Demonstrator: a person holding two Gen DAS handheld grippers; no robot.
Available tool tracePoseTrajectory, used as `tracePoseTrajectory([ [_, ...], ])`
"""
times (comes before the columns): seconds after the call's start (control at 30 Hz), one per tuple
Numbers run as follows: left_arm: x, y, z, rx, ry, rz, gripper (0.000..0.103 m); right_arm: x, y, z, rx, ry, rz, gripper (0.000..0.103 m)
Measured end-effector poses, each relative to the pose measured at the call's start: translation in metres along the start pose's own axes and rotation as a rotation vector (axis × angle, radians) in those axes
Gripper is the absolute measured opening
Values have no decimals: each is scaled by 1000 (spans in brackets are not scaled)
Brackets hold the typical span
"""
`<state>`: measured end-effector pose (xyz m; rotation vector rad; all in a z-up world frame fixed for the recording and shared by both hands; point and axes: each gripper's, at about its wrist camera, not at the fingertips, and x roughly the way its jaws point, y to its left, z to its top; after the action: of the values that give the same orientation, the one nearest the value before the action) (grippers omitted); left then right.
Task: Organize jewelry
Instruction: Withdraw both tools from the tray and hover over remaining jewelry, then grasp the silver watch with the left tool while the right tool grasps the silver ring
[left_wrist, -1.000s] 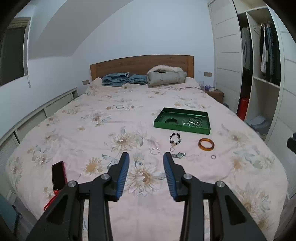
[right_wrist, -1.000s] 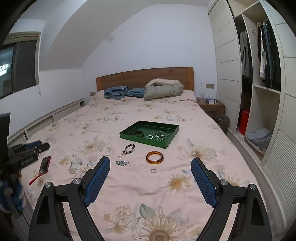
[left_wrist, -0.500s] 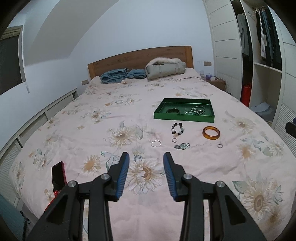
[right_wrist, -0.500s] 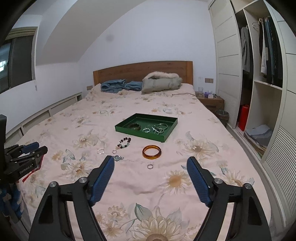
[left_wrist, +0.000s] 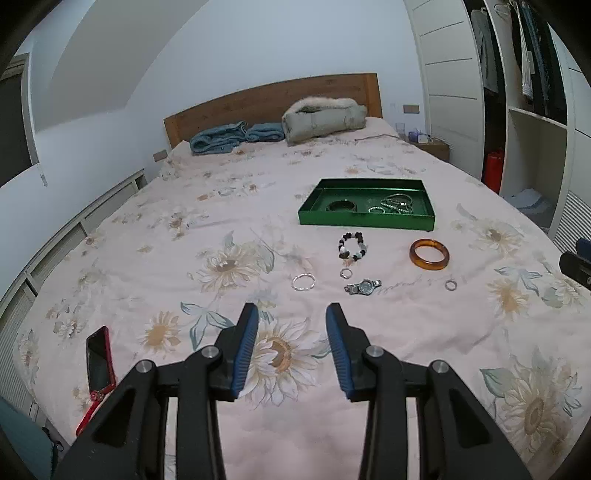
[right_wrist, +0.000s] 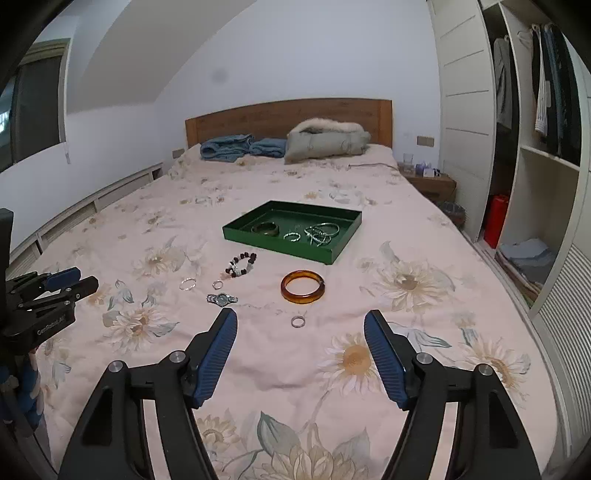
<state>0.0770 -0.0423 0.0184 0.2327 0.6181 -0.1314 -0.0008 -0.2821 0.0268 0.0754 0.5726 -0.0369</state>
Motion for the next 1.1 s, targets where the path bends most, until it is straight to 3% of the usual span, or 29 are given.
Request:
tracePoseTrajectory([
  [0.23, 38, -6, 2, -8, 52, -34, 36, 37, -4, 0, 0, 43, 10, 67],
  [0.57, 122, -20, -5, -45, 186, -299, 36, 125, -14, -12, -7, 164, 35, 60],
  [0.73, 156, -41, 2, -33, 218, -376, 36, 173, -13, -21, -25, 233, 58, 55],
  [1.1, 221, -56, 8, -54, 264, -366, 37, 228, -10, -29, -56, 299, 115, 41],
])
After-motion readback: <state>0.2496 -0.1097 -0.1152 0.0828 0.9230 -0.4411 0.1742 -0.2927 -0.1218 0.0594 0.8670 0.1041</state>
